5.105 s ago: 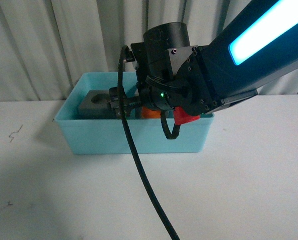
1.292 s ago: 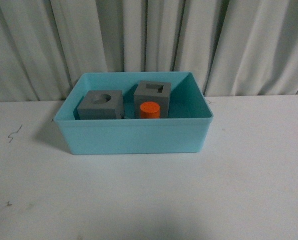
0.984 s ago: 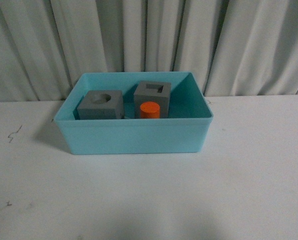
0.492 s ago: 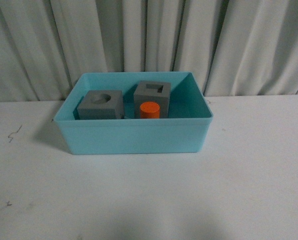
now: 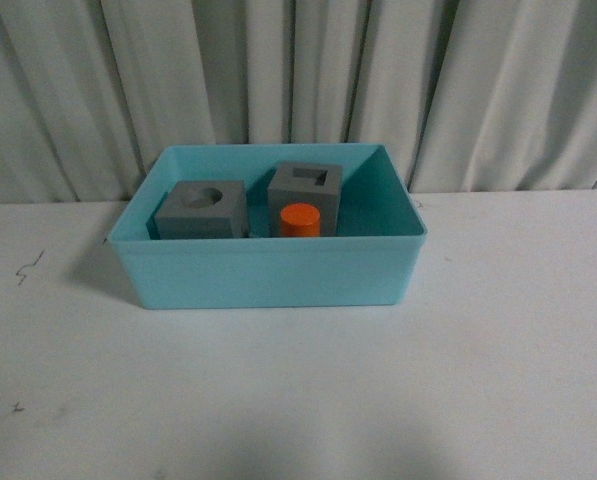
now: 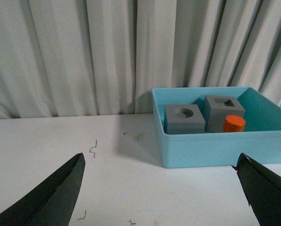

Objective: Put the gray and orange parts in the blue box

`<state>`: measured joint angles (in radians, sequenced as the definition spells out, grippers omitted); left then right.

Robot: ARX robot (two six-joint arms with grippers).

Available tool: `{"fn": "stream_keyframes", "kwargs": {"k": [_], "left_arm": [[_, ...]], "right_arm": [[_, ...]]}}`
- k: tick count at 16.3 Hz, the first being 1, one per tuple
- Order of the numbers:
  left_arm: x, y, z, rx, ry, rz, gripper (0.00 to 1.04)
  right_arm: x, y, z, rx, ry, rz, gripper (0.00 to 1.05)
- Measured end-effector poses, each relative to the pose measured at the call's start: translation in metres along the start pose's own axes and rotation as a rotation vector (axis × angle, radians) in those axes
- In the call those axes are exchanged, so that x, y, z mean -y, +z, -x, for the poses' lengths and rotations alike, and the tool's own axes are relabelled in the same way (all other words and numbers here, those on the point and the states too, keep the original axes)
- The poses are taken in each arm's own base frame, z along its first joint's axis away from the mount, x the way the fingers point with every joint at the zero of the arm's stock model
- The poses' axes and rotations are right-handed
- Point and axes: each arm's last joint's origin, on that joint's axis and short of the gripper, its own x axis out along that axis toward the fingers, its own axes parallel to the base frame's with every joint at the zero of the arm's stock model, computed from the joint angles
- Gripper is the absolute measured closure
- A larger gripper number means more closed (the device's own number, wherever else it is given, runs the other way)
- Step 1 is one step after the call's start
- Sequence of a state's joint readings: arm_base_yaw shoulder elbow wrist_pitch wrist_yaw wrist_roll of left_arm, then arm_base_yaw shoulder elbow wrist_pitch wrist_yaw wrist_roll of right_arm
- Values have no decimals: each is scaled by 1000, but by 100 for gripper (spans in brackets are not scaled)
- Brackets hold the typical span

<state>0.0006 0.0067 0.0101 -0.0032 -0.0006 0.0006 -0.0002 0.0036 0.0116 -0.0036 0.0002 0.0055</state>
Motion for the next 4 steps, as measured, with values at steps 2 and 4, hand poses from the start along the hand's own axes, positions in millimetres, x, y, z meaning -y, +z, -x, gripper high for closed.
{"fn": "stream_keyframes", "kwargs": {"k": [2, 4], "left_arm": [[0, 0, 0, 0, 0, 0, 7], [0, 0, 0, 0, 0, 0, 7]], "right_arm": [[0, 0, 0, 0, 0, 0, 6], [0, 0, 0, 0, 0, 0, 6]]}}
